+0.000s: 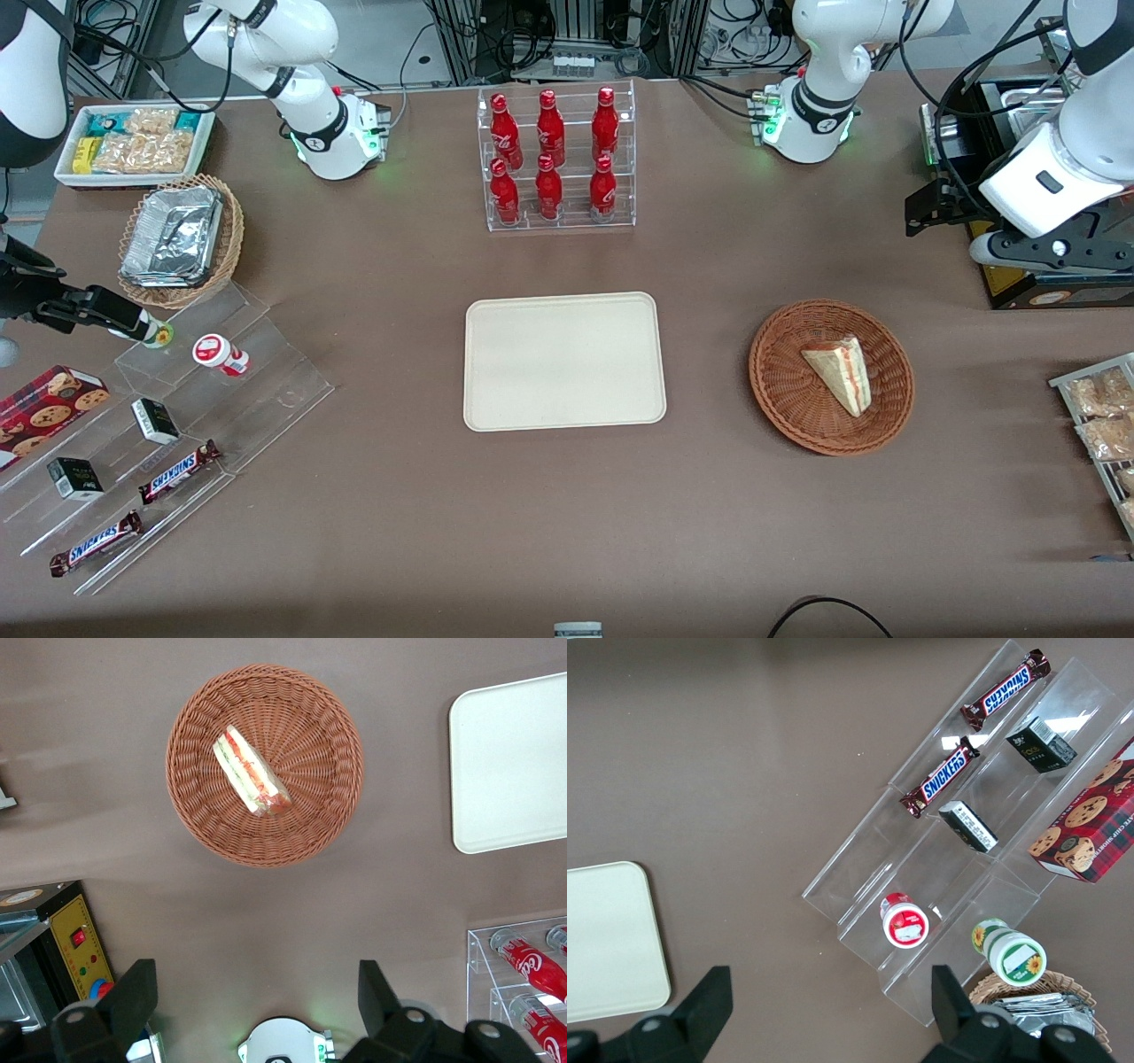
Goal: Place sandwich from basket to tray
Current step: 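Move the left gripper over the wicker basket holding the sandwich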
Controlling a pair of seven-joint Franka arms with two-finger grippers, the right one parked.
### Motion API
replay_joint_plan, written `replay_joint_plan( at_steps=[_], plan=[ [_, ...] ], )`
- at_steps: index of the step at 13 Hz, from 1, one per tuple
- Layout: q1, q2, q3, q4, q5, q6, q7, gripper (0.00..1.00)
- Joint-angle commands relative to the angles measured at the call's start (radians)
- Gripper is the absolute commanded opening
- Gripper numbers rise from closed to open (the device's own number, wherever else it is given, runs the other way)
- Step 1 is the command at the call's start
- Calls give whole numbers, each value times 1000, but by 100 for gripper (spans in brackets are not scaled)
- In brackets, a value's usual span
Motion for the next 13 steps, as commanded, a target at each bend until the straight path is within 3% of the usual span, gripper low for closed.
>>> replay_joint_plan(
  at_steps=[1,5,13],
  plan=[
    [-10,9,6,19,-5,-9,16,100],
    [-10,8,6,-64,-4,77,19,100],
    [-7,9,7,-404,0,480,19,100]
  ],
)
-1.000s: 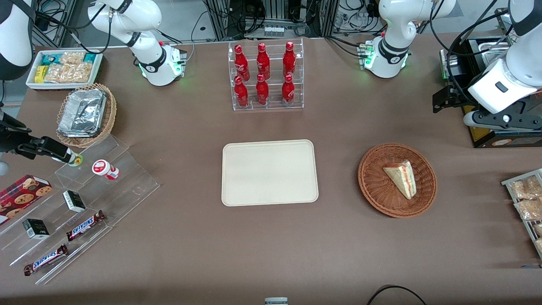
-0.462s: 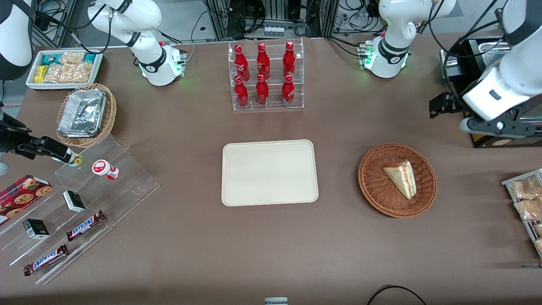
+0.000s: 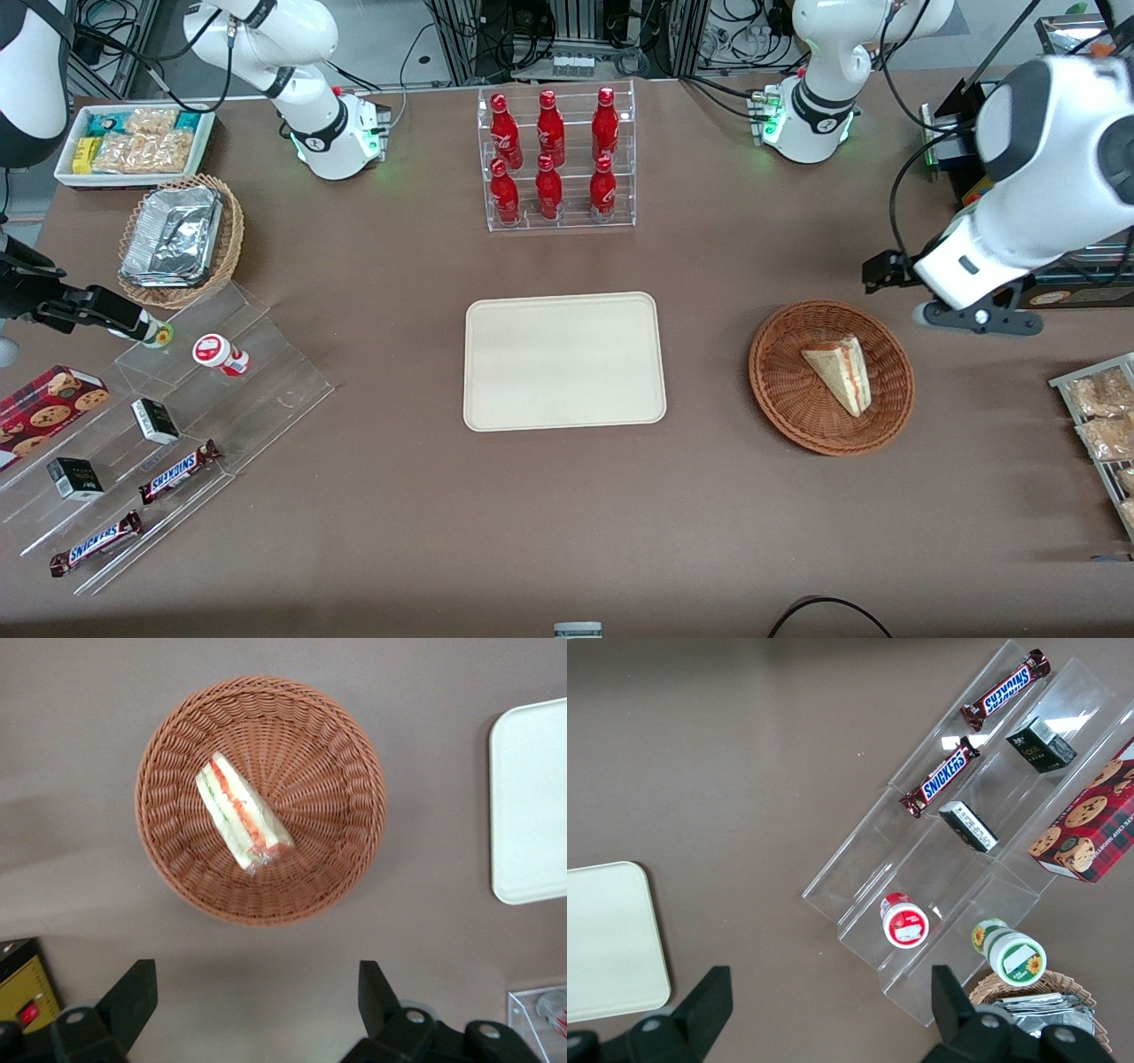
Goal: Place sandwich from basket to tray
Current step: 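Move the left gripper over the wicker basket holding the sandwich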
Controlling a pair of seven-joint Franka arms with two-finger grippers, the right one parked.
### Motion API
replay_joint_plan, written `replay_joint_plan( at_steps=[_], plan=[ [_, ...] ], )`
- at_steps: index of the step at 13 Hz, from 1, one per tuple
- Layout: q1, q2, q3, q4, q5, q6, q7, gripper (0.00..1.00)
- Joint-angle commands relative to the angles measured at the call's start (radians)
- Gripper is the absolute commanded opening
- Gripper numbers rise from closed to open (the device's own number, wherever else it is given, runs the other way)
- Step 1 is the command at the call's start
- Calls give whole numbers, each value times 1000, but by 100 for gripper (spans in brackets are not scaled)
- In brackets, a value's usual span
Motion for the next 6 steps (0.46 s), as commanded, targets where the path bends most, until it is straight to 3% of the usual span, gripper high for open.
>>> replay_joint_plan(
  at_steps=[1,6],
  plan=[
    [-5,-21,7,-117,-1,135,15,100],
    [-1,8,12,-277,1,384,16,100]
  ],
)
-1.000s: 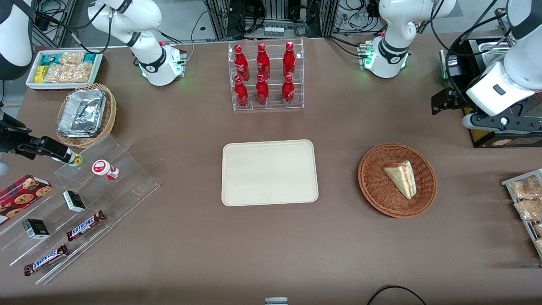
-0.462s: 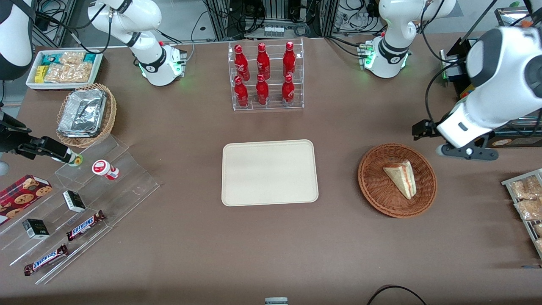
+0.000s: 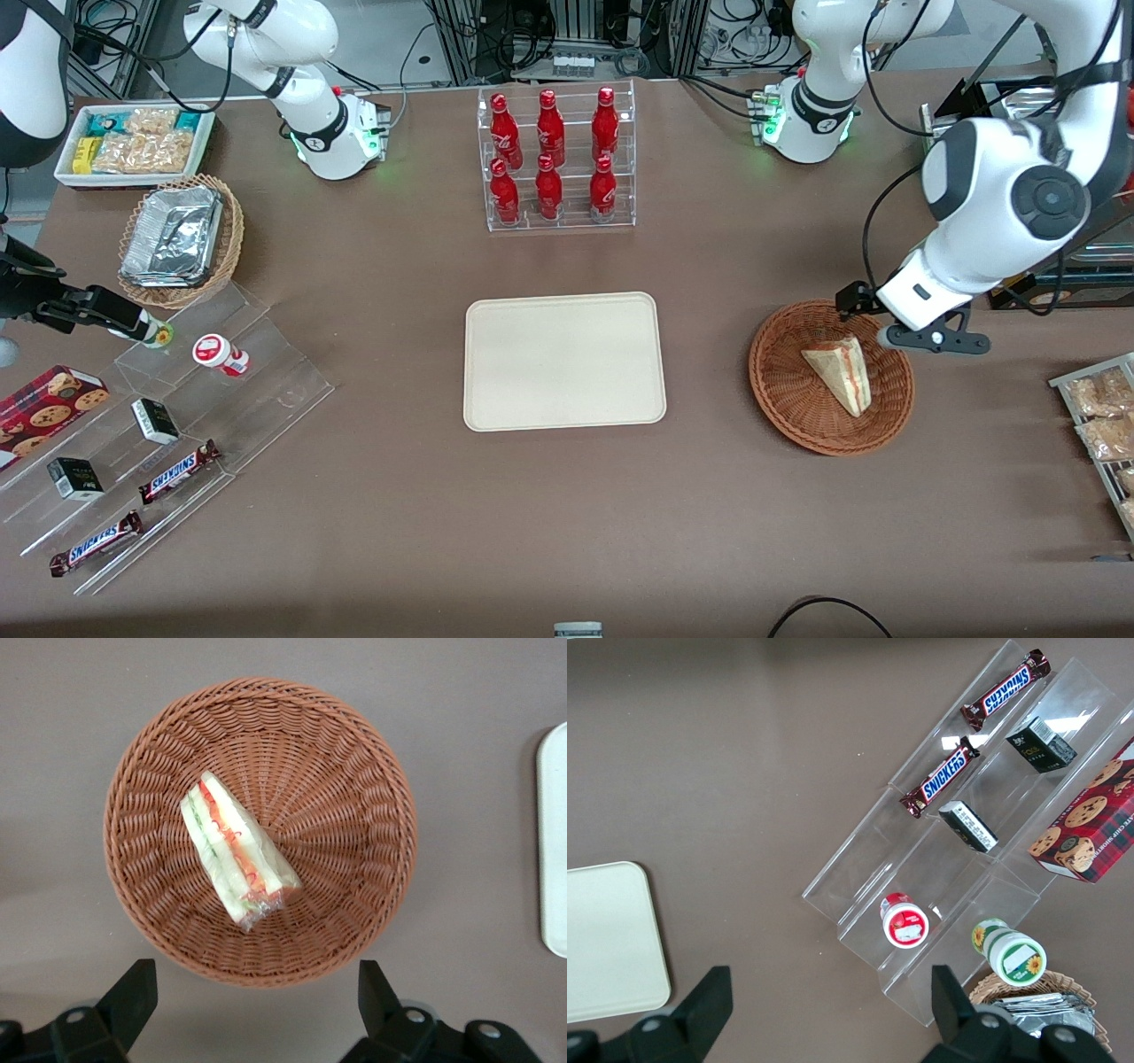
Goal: Place sandwich from basket to tray
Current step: 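Lower the left gripper and close it on the sandwich wedge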
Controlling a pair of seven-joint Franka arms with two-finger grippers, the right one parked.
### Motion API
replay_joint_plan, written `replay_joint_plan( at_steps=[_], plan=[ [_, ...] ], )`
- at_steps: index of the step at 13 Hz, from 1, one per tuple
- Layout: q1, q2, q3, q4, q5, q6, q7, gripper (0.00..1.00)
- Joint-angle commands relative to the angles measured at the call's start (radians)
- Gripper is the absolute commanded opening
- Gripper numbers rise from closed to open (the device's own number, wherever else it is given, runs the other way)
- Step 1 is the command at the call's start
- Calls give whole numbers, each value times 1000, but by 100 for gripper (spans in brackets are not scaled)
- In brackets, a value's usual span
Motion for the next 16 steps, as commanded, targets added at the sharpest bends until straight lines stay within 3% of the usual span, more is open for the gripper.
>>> replay_joint_plan(
  at_steps=[1,5,9,12,16],
  plan=[
    [-2,7,7,-55,1,82,16,100],
    [-2,18,43,-58,-2,103,-37,100],
    [-5,29,43,-77,-2,153,-298,100],
    [-16,75,40,-75,-2,188,-607,100],
    [-16,90,40,-75,-2,208,-634,100]
  ],
)
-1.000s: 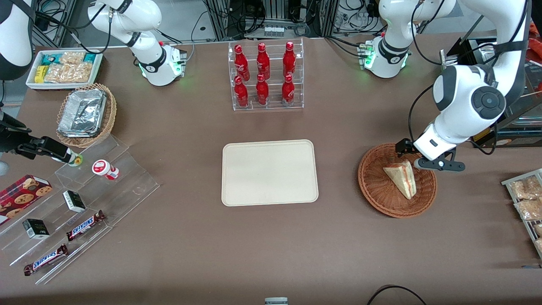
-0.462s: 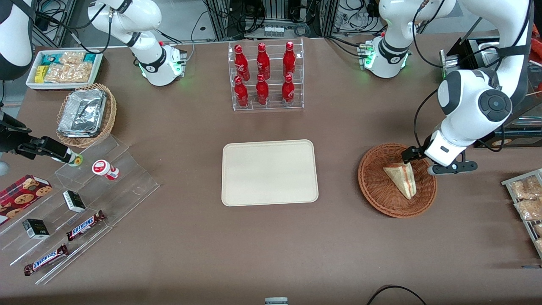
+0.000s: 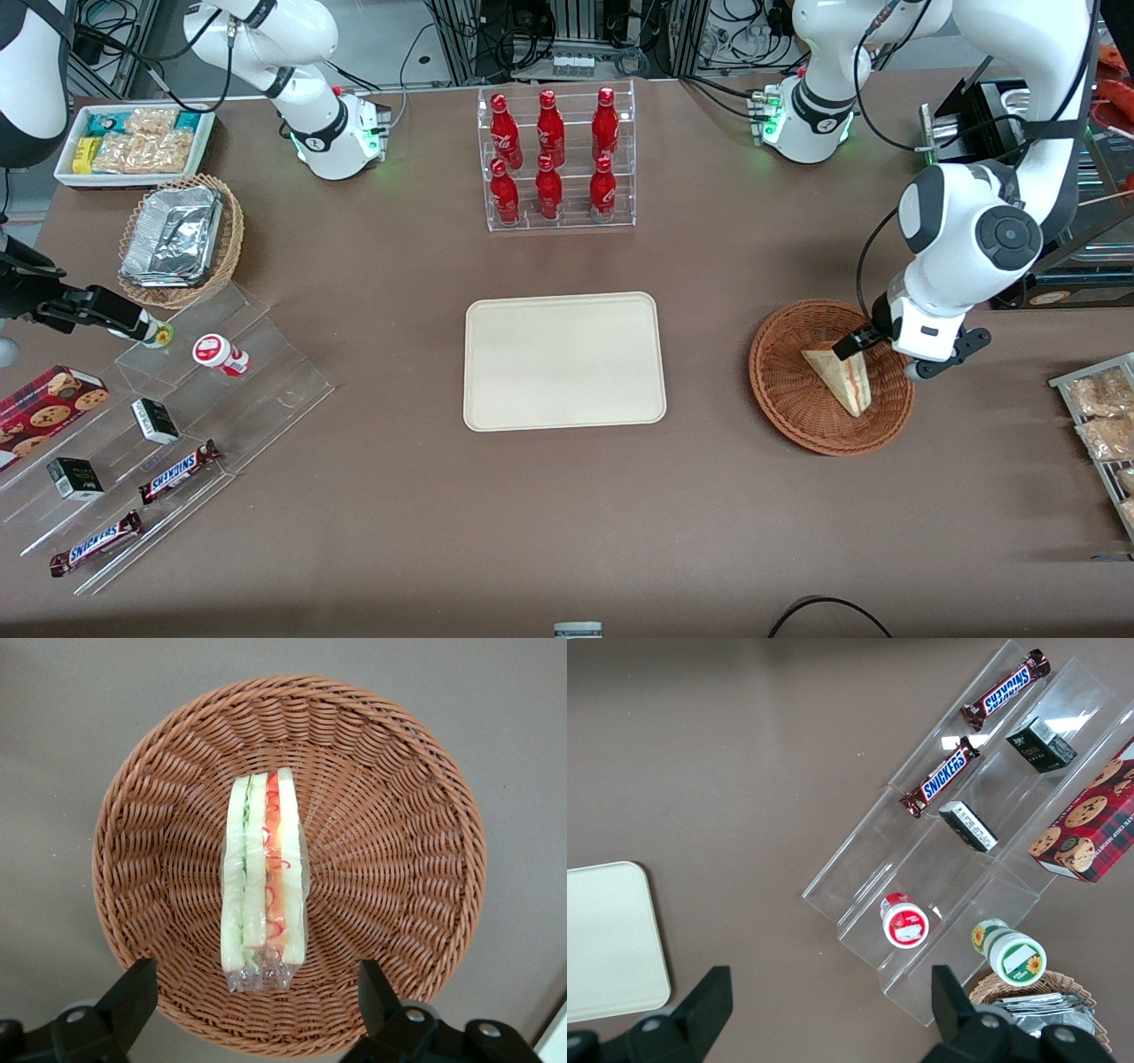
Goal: Place sandwich from basket to tray
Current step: 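Lower the left gripper and close it on the sandwich wedge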
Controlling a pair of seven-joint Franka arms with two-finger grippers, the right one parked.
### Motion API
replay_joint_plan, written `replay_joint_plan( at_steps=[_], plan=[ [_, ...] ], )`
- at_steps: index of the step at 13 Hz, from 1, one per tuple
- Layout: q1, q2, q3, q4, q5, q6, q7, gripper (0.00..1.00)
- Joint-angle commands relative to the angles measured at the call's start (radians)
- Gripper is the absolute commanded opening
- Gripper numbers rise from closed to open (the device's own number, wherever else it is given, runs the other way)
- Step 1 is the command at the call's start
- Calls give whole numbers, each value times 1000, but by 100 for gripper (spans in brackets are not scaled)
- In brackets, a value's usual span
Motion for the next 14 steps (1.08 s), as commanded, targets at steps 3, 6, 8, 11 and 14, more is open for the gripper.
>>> replay_joint_plan(
  at_steps=[3,6,8,11,14],
  plan=[
    [-4,25,2,-7,-3,48,-31,100],
    [-2,69,2,-5,-3,92,-45,100],
    [-2,105,2,-5,-3,129,-47,100],
    [-1,132,3,-5,-3,135,-45,100],
    [1,136,3,-7,-2,128,-44,6]
  ],
)
